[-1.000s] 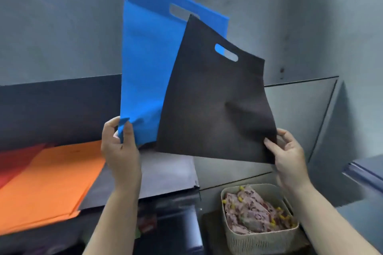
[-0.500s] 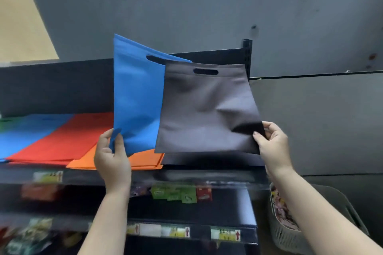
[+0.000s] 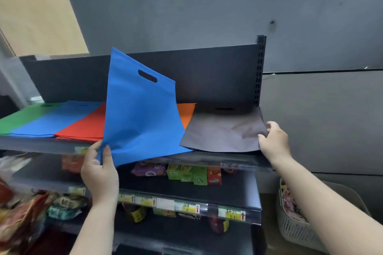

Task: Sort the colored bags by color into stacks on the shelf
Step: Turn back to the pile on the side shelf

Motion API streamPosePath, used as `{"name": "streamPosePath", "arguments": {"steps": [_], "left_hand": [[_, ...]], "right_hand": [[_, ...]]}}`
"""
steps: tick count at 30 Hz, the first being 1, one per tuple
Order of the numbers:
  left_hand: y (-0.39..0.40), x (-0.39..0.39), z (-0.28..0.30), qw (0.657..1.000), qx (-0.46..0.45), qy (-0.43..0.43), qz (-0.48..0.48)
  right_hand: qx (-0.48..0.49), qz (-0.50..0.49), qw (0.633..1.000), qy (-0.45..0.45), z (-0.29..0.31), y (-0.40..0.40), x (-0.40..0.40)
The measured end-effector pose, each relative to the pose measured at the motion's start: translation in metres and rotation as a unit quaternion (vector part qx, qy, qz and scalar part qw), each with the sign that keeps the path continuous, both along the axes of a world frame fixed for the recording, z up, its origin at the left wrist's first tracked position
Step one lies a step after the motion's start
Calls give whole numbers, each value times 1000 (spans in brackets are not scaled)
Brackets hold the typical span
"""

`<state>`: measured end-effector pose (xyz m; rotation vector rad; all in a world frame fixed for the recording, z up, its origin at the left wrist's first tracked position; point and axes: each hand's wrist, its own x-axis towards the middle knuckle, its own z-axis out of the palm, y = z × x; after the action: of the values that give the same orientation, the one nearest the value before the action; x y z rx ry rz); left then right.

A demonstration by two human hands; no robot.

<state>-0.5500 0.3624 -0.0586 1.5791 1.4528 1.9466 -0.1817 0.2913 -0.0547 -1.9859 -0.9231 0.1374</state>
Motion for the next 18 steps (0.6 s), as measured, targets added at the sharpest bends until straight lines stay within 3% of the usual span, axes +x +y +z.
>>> {"name": "streamPosePath", "arguments": {"steps": [4,7,9,13,18], "left_hand": [[-9,-34,4,998,0,-59,8],[-16,-59,10,997,-6,-74,16],[-18,-75,14,996,-9,-92,15],[-17,-110,18,992,-12,-127,12],[-2,-178,14,989,-14,-150,4]], "right_hand": [[-88,9,970,-227,10,-2,-27],[-59,66,934,-347,23,7,-68],[-18,143,937,-318,31,19,-108],[3,306,943,-129,40,48,-194],[-11,362,932,-5,33,94,-284]]}}
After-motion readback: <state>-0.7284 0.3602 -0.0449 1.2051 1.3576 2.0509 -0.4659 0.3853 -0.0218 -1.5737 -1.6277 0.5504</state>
